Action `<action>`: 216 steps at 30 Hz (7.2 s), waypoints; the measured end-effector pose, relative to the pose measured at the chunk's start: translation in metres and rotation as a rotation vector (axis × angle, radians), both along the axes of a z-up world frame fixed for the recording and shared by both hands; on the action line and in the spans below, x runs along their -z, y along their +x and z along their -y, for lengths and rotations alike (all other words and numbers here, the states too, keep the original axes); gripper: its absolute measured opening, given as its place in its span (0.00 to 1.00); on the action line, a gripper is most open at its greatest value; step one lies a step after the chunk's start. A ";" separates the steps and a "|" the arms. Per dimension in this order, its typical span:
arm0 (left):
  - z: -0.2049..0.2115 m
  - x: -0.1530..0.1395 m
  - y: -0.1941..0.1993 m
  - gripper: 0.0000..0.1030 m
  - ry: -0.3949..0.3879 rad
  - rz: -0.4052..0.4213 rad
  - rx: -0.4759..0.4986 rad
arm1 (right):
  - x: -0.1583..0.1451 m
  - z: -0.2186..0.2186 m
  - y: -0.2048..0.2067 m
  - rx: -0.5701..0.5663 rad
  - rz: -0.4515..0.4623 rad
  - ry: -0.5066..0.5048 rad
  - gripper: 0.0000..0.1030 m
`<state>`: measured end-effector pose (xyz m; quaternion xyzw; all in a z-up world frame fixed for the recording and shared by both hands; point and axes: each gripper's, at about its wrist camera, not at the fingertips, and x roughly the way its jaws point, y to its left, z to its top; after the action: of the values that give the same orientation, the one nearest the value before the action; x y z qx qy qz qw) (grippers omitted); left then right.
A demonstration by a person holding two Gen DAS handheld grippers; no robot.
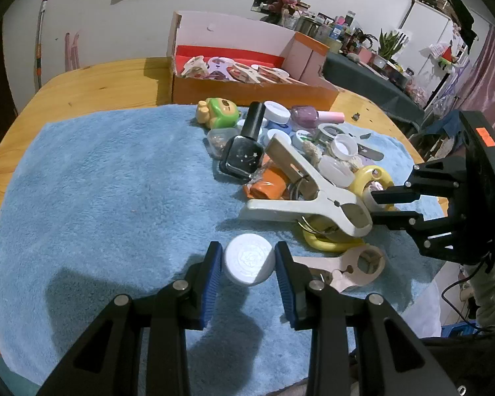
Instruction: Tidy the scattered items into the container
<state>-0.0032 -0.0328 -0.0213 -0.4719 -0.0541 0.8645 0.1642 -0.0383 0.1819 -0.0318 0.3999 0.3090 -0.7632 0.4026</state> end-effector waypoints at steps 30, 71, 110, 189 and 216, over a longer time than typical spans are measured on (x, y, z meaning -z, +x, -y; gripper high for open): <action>0.001 0.003 0.000 0.34 0.022 0.006 0.002 | -0.006 -0.019 -0.009 0.078 0.129 -0.182 0.17; 0.000 0.006 -0.002 0.34 0.034 0.016 0.015 | -0.014 -0.070 -0.029 0.273 0.027 -0.144 0.70; 0.020 0.010 0.005 0.34 0.084 0.027 0.019 | 0.012 0.034 0.041 -0.068 0.219 -0.120 0.66; 0.028 -0.031 -0.005 0.34 0.112 -0.056 0.023 | -0.018 0.077 0.038 -0.161 0.007 0.002 0.33; -0.024 -0.122 -0.179 0.34 0.040 -0.161 0.055 | -0.112 0.026 -0.146 0.188 -0.066 -0.160 0.33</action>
<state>-0.1825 -0.0084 0.1009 -0.3987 -0.0448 0.8937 0.2011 -0.1843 0.1564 0.0800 0.3685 0.2213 -0.8324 0.3498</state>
